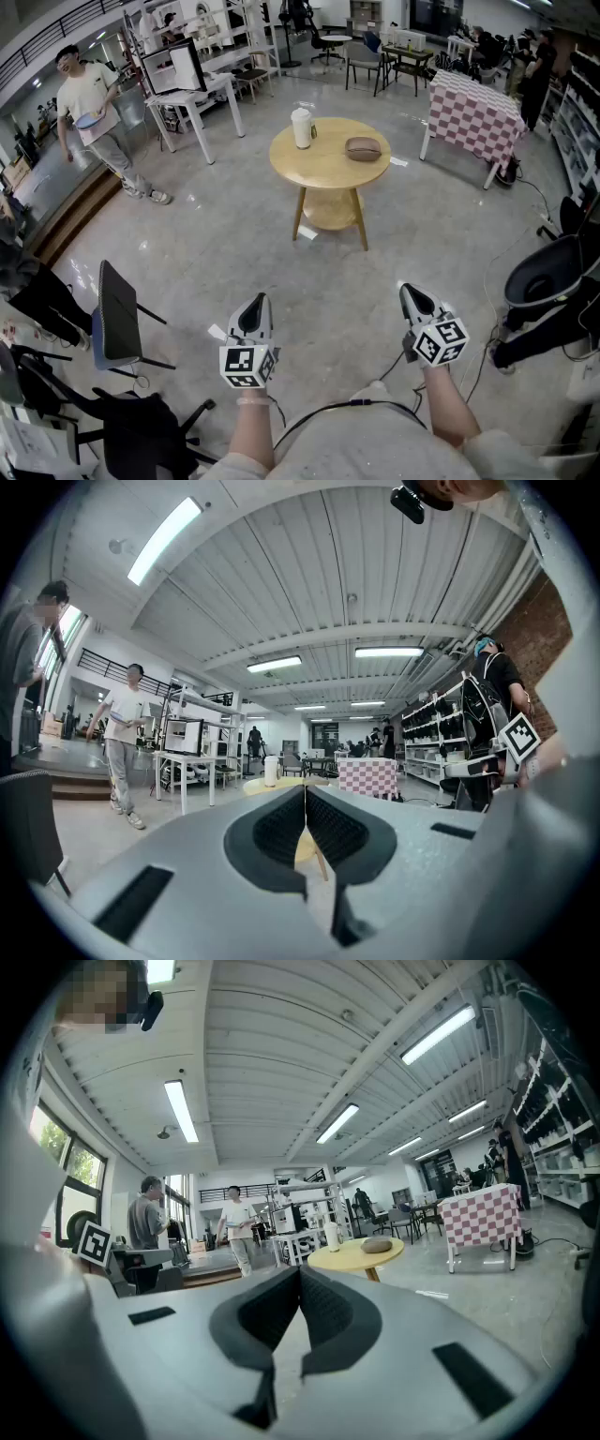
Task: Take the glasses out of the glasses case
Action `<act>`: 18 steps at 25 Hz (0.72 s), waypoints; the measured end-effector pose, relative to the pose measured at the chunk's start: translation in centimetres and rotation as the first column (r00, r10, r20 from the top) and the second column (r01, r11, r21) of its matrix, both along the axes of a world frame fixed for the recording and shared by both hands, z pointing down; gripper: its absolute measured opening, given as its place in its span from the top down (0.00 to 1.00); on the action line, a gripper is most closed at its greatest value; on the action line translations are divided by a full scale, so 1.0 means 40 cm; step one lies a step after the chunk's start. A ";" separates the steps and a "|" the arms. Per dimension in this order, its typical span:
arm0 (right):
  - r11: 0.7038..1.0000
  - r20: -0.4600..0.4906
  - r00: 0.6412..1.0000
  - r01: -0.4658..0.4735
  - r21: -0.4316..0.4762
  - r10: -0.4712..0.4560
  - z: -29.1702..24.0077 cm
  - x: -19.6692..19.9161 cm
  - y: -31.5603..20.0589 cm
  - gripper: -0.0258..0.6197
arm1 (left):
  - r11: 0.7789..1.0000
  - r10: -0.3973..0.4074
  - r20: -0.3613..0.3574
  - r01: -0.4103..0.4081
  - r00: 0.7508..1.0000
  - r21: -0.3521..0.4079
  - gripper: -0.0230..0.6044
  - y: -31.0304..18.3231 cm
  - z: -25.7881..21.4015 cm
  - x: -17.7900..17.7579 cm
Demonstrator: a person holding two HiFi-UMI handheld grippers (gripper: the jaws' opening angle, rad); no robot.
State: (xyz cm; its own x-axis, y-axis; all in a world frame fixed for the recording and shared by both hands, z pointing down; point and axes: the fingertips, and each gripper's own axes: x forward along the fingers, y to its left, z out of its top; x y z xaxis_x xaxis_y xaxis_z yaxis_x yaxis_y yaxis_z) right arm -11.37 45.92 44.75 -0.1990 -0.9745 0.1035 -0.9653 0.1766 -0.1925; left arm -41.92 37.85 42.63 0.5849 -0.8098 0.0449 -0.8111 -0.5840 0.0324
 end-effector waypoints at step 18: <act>0.999 0.006 1.000 -0.027 -0.032 0.027 0.025 0.028 -0.003 0.95 | 0.999 0.040 -0.022 -0.040 0.999 -0.023 0.95 -0.021 0.018 0.043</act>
State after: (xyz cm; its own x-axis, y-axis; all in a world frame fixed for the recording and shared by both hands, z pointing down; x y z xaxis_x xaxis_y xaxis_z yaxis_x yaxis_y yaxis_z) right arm -10.26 45.79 45.75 -0.1738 -0.9757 0.1338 -0.9682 0.1445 -0.2040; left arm -40.20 37.02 43.34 0.6179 -0.7846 0.0505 -0.7860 -0.6149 0.0636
